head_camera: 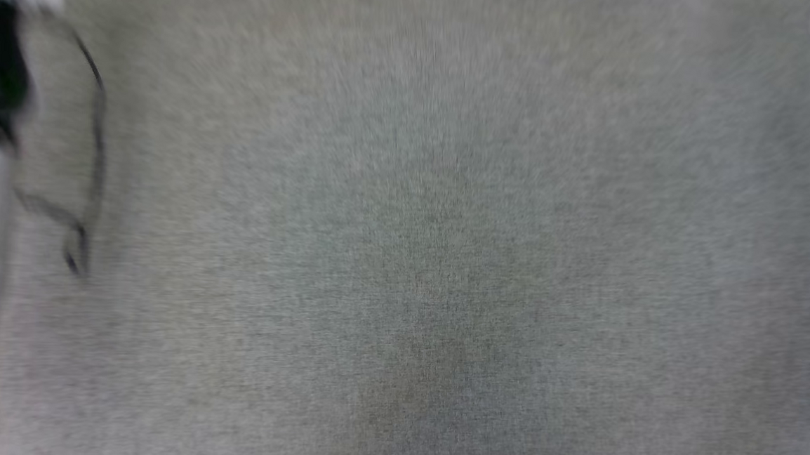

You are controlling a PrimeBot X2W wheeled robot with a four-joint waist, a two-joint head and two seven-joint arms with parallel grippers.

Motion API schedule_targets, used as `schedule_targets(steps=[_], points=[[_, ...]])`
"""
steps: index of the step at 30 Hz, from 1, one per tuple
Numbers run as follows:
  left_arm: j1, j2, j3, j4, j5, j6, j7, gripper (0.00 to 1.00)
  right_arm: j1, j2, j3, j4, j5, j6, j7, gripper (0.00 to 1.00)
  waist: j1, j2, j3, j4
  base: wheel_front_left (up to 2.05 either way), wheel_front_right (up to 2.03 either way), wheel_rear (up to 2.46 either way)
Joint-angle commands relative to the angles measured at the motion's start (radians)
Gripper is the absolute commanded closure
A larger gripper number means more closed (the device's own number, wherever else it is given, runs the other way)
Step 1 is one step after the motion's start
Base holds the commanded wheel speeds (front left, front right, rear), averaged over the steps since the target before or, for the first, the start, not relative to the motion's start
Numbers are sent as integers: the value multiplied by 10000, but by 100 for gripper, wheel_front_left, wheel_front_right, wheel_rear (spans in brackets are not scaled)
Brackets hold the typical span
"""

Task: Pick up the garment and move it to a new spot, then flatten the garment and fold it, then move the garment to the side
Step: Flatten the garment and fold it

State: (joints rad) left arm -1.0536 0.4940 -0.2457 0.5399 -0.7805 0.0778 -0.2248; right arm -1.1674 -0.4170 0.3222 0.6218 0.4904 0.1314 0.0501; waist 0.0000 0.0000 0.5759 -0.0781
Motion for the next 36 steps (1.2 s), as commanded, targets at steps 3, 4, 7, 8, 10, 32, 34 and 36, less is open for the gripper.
schedule_targets(steps=[3, 4, 7, 8, 10, 32, 34, 36], points=[[1585, -99, 158, -477, -176, 157, -183, 100, 1298, -150, -76, -135, 262, -14, -14, 100, 0, 0, -1711, 244, 0, 0, 0], [2182, -166, 163, -732, -239, 237, -209, 100, 1754, -188, -98, -231, 345, -14, 3, 100, 0, 0, -1969, 286, 0, 0, 0], [3913, -260, 217, -1483, -363, 516, -268, 100, 3121, -300, -235, -518, 565, -14, 36, 100, 0, 0, -2690, 400, 0, 0, 0], [4477, -275, 243, -1696, -390, 616, -281, 100, 3578, -345, -285, -646, 589, -14, 38, 100, 0, 0, -2909, 446, 0, 0, 0], [5545, -257, 282, -2167, -444, 819, -282, 100, 4521, -381, -380, -951, 711, -14, 173, 100, 0, 0, -3322, 522, 0, 0, 0], [12862, -159, -748, -4523, -662, 2734, 937, 100, 14051, 1667, -3728, -5070, -300, -14, 2860, 95, 0, 0, -5825, 1048, 0, 0, 0], [13065, -208, -733, -4651, -711, 2826, 898, 100, 14602, 2059, -3932, -5404, -425, -14, 3371, 41, 0, 0, -5842, 1082, 0, 0, 0], [13209, -228, -753, -4771, -712, 2896, 870, 100, 14883, 2347, -3980, -5813, -448, -14, 3873, 0, 0, 0, -5832, 1099, 0, 0, 0]])
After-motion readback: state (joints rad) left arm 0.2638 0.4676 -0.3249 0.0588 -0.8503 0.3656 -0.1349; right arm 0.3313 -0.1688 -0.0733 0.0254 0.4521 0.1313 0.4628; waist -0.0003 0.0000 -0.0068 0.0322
